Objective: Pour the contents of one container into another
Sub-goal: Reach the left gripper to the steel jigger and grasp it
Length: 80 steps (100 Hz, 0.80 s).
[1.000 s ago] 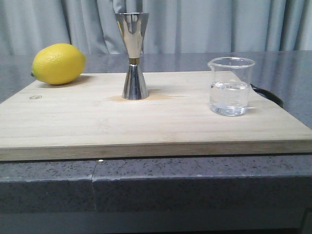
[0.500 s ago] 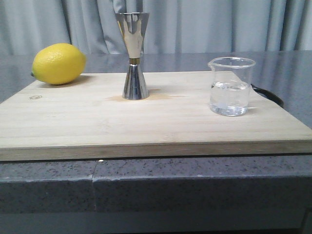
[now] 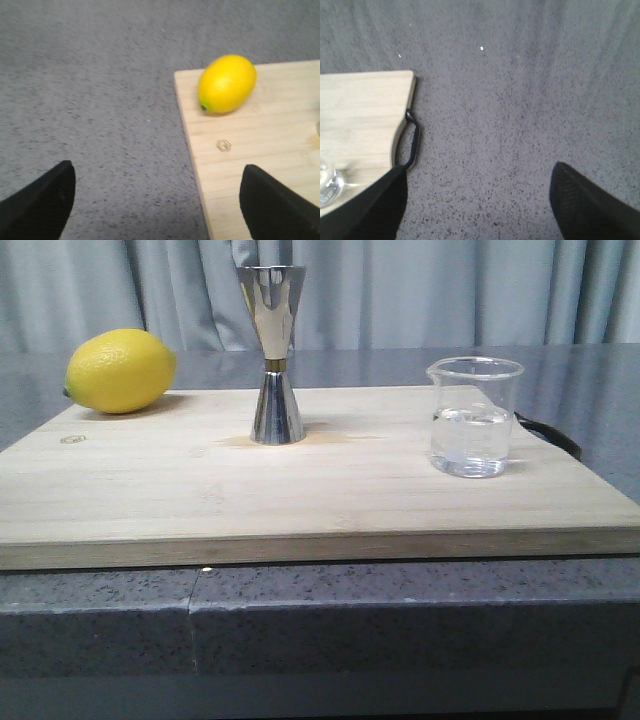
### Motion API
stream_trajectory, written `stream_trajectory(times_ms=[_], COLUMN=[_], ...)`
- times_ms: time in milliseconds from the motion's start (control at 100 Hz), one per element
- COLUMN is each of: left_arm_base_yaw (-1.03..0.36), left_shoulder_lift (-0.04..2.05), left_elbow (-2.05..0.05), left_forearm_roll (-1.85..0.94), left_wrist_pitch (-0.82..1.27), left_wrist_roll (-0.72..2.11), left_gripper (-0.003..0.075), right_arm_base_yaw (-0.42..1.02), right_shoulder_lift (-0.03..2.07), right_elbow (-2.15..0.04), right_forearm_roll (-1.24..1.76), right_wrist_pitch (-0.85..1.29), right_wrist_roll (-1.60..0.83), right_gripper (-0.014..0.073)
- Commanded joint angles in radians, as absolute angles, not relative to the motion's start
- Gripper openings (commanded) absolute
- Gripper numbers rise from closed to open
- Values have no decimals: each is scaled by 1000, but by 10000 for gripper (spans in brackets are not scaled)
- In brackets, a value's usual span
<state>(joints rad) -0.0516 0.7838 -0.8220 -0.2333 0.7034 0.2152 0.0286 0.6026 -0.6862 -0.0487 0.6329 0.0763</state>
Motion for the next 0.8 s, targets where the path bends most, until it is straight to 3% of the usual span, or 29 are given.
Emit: stream_trajectory(times_ms=[0, 330, 790], left_arm_base_yaw=[-49, -49, -49], left_shoulder_lift=[843, 1061, 1348], left_elbow=[-861, -807, -790], left_forearm_roll=[-423, -1230, -1595], left_wrist_pitch=[652, 693, 1064], left_wrist_roll=[381, 1269, 1897], left_gripper=[618, 618, 618], right_arm_base_yaw=[25, 25, 25], right_shoulder_lift=[620, 620, 620], right_elbow=[-724, -724, -724], right_forearm_roll=[-56, -56, -56], right_wrist_pitch=[567, 564, 555], right_wrist_roll=[75, 75, 75], right_gripper=[533, 533, 533])
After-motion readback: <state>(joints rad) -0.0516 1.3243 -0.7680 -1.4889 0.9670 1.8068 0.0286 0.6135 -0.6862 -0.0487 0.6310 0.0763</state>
